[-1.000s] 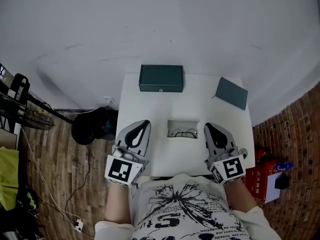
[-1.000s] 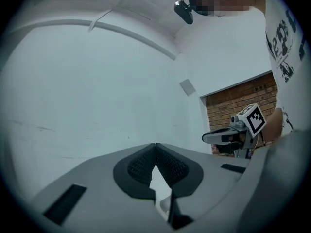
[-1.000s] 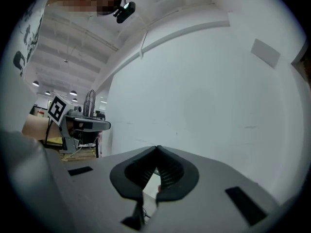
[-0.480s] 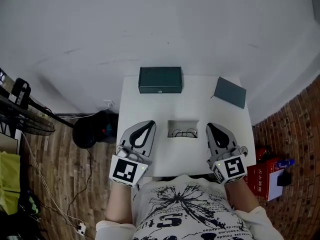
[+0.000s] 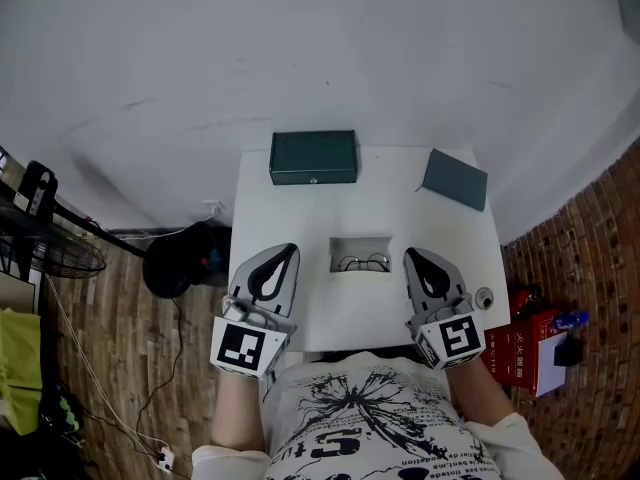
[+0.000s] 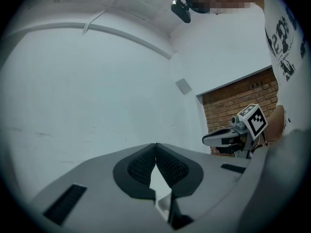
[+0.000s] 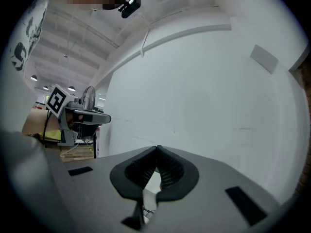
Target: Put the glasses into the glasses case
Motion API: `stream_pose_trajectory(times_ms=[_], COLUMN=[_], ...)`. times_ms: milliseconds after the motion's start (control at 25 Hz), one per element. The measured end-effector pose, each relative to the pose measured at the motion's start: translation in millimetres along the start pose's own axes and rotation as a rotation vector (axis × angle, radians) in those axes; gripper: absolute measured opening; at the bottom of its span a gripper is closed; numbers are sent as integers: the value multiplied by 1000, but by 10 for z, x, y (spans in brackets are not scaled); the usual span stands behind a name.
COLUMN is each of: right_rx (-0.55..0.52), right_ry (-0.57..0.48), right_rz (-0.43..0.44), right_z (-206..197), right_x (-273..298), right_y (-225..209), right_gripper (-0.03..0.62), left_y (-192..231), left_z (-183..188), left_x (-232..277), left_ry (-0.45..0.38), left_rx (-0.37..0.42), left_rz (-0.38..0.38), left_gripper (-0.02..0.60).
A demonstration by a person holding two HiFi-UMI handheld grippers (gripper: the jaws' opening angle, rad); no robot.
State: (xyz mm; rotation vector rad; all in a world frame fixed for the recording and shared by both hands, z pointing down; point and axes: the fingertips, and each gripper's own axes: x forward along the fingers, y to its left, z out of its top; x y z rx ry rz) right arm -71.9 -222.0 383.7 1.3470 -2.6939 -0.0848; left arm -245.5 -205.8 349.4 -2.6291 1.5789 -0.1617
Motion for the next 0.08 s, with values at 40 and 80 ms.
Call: stream_pose_trajectory(times_ms=[40,80], right_rx=[0,-1], right_ry=[2,5], right_rz=[-1,-1], right_z=[-11,-22], right_x=[2,4], right_y=[-3,-5], right_gripper=[12,12], left_y=[-7,-16], left_z=[-2,3], left_x=[8,18], left_ry=[-1,-6], left_rx=[1,-1], left_rz=[-1,-2], left_gripper=[15,15])
